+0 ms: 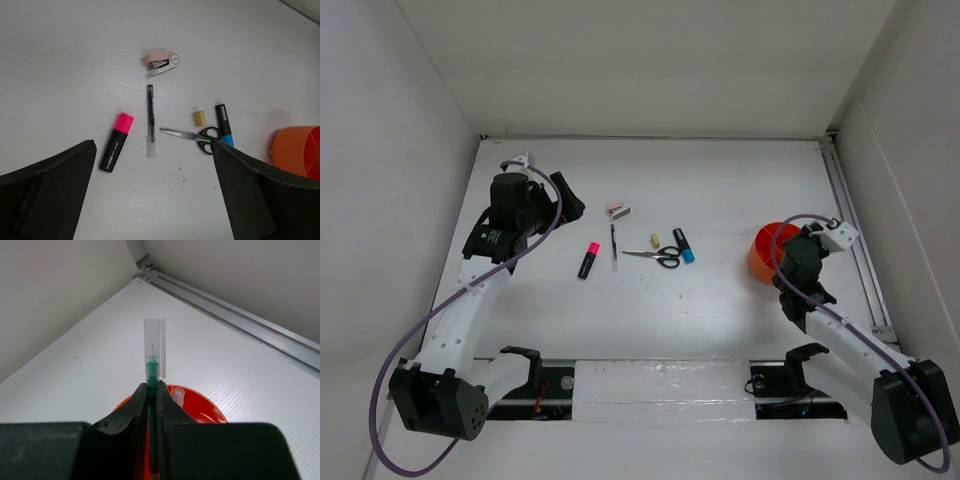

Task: Sort the stationery into containers
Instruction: Place the pen in the storage box, then pick up the pen from the center of the board.

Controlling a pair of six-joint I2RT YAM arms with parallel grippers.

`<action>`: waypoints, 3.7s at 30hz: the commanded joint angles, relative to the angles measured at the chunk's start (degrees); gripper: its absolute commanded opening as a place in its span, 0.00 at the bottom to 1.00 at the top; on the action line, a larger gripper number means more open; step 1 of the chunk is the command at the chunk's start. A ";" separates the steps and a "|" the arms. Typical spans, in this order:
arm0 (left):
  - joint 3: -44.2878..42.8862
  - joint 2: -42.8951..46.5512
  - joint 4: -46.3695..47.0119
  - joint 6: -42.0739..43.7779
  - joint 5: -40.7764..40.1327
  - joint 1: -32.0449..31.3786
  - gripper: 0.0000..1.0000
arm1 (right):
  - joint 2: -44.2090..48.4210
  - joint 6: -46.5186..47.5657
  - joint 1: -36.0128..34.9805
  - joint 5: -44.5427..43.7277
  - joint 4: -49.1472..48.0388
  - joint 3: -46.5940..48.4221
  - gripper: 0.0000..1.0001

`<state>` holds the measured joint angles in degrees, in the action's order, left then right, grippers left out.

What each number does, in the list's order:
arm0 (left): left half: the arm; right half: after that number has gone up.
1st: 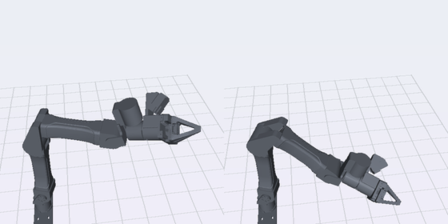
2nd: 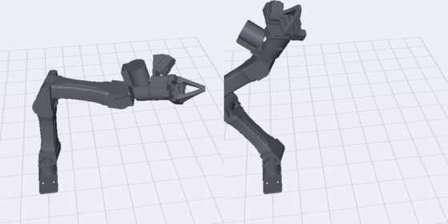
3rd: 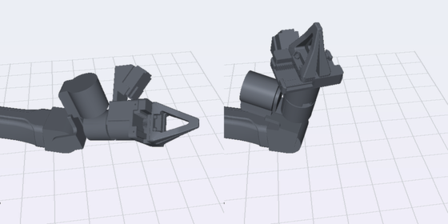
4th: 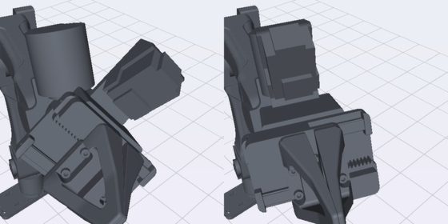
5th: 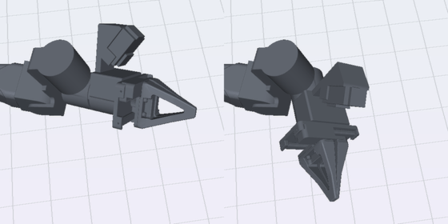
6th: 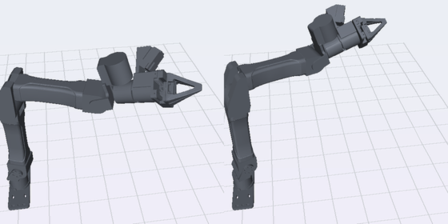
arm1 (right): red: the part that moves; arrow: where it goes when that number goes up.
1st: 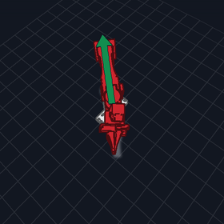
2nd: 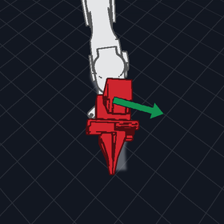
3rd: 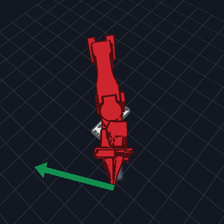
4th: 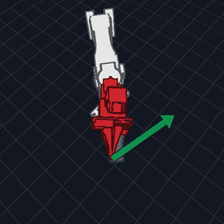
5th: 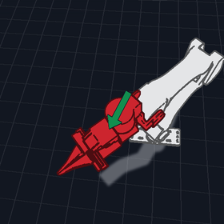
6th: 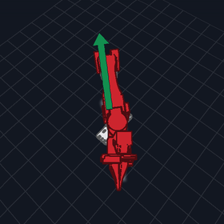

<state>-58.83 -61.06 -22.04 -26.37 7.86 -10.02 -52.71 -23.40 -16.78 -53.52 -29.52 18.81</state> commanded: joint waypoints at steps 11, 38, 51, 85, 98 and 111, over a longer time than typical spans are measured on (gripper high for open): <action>0.29 0.76 1.92 0.79 0.76 -0.09 1.00 | 1.29 -2.62 -1.59 -0.98 1.22 2.11 0.59; -4.10 -1.34 -10.64 -12.47 -34.03 -0.09 1.00 | -37.26 -0.24 -29.27 31.53 31.96 50.60 0.79; -4.63 -1.34 -13.55 -15.03 -38.63 -0.09 1.00 | -77.53 -1.83 -32.36 33.30 59.05 96.76 0.62; -4.10 2.26 -11.71 -12.21 -36.51 -0.09 1.00 | -92.75 -1.83 -33.41 37.52 70.12 109.16 0.02; -4.10 2.26 -11.18 -11.69 -35.99 -0.09 1.00 | -80.11 -2.35 -32.80 43.59 61.69 106.44 0.00; -3.49 4.10 -8.73 -8.79 -32.47 -0.09 1.00 | -10.93 2.99 -19.89 35.95 17.09 36.79 0.00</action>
<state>-61.01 -58.87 -33.08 -37.17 -26.06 -10.07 -73.21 -23.42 -39.77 -12.75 1.61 67.70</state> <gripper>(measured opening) 0.997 0.045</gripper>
